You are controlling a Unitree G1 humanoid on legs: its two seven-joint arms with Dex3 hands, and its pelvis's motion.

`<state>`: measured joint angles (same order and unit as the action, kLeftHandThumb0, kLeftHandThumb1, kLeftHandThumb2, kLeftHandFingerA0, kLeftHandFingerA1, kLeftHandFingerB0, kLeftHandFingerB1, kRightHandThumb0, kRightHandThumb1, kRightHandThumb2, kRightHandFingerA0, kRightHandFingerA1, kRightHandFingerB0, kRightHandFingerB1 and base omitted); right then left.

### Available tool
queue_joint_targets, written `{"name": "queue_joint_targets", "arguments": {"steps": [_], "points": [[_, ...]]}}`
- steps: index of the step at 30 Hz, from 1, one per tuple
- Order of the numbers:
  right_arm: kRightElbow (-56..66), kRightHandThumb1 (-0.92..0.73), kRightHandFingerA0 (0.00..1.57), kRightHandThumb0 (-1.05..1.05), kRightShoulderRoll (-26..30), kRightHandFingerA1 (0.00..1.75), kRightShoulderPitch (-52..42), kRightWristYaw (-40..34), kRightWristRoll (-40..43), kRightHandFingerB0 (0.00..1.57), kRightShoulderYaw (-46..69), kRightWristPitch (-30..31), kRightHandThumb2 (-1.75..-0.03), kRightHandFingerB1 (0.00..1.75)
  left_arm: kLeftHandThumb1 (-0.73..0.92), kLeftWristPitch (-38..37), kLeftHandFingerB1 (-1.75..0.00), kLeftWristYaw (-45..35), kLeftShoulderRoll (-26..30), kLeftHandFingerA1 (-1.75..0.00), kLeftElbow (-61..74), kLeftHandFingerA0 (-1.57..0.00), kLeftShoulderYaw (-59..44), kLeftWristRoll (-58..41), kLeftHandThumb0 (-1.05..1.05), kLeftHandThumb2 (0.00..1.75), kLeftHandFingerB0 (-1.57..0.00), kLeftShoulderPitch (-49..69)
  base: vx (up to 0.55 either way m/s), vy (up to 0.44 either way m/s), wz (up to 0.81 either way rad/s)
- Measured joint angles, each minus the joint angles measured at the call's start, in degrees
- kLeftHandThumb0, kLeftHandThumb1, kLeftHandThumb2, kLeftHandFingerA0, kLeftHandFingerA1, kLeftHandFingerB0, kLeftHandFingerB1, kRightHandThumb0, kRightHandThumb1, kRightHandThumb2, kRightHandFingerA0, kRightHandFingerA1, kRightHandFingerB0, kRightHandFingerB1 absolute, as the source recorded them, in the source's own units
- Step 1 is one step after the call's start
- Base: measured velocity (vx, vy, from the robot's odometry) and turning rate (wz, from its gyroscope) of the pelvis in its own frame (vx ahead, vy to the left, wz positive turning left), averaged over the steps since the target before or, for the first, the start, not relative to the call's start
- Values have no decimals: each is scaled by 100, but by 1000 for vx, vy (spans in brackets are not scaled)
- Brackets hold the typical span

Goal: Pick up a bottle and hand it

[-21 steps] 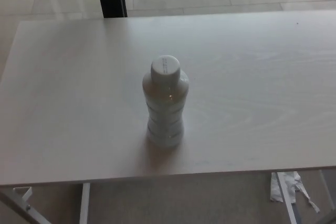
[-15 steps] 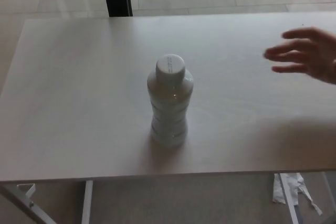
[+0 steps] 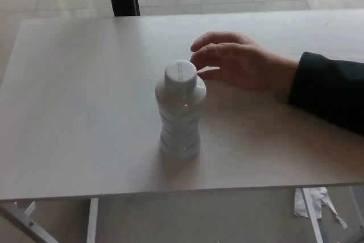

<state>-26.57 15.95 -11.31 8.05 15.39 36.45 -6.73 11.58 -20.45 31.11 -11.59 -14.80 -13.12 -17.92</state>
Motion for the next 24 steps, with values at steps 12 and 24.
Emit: {"name": "queue_joint_targets", "arguments": {"steps": [12, 24], "points": [[160, -63, 115, -71, 0, 158, -39, -2, 63, 27, -75, 2, -61, 54, 51, 673, -36, -88, -946, -54, 710, -23, 1796, 189, -79, 56, -23, -414, 0, 0, 0], [97, -63, 113, -71, 17, 155, -24, -25, 63, 28, -146, -3, -61, 55, 35, 781, -22, -469, -733, -32, 665, 0, 2579, 512, -68, 85, 0, -277, 0, 0, 0]]}}
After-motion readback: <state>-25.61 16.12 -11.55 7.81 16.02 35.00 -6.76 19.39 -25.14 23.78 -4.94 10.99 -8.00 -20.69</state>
